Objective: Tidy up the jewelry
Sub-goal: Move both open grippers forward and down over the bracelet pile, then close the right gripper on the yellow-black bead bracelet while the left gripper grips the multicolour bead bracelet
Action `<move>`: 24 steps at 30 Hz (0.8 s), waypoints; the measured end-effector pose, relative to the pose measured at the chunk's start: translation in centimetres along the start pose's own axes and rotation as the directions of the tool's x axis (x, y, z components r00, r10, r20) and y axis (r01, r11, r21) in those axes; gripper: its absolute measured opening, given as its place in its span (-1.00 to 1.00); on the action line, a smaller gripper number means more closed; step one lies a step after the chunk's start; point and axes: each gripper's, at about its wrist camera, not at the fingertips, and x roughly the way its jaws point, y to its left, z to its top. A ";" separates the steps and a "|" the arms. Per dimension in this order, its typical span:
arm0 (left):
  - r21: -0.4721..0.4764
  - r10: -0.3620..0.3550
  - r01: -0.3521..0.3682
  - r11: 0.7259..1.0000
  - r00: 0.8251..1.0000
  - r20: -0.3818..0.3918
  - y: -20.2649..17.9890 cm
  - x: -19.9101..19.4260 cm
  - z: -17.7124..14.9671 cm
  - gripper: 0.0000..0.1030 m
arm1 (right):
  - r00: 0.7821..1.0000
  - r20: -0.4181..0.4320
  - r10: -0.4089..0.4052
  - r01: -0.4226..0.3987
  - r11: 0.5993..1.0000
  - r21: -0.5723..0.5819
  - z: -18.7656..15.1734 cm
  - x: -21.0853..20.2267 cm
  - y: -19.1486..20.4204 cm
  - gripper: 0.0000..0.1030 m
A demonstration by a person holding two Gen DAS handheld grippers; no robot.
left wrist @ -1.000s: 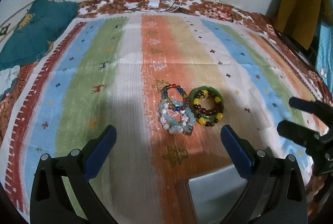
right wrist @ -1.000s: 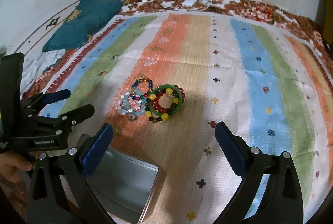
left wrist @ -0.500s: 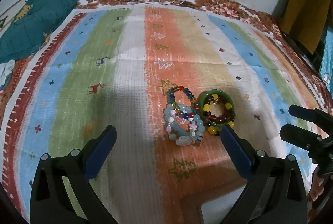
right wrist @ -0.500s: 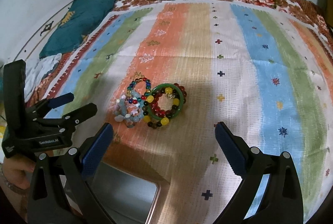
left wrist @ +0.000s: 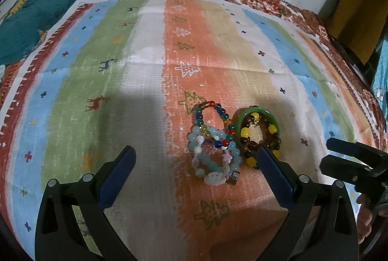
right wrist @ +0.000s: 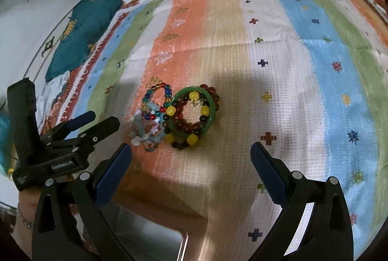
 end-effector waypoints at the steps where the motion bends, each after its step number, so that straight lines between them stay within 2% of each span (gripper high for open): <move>1: -0.003 -0.009 0.009 1.000 1.000 -0.003 0.0 0.2 0.2 0.89 | 1.000 -0.004 0.002 -0.002 1.000 0.006 0.1 0.2 -0.1 0.92; 6: -0.029 -0.035 0.034 0.999 0.999 -0.017 0.4 1.1 0.8 0.88 | 1.000 -0.023 0.009 -0.008 1.000 0.027 0.5 1.3 -0.4 0.92; 10: -0.052 -0.062 0.060 0.997 0.998 -0.030 0.7 1.9 2.0 0.79 | 0.999 -0.033 0.006 -0.005 0.999 0.032 0.8 2.1 -0.4 0.92; 13: -0.054 -0.059 0.057 0.997 0.998 -0.035 0.8 2.5 2.8 0.76 | 0.999 -0.042 0.006 -0.005 0.999 0.035 1.1 2.7 -0.5 0.79; 19: -0.050 -0.070 0.065 0.997 0.992 -0.103 1.2 4.9 3.1 0.52 | 0.998 -0.065 0.005 -0.002 0.999 0.046 1.4 3.7 -0.8 0.67; 24: -0.041 -0.089 0.084 0.996 0.989 -0.121 1.1 5.9 3.5 0.37 | 0.997 -0.079 0.009 -0.005 0.999 0.051 1.8 4.5 -1.0 0.52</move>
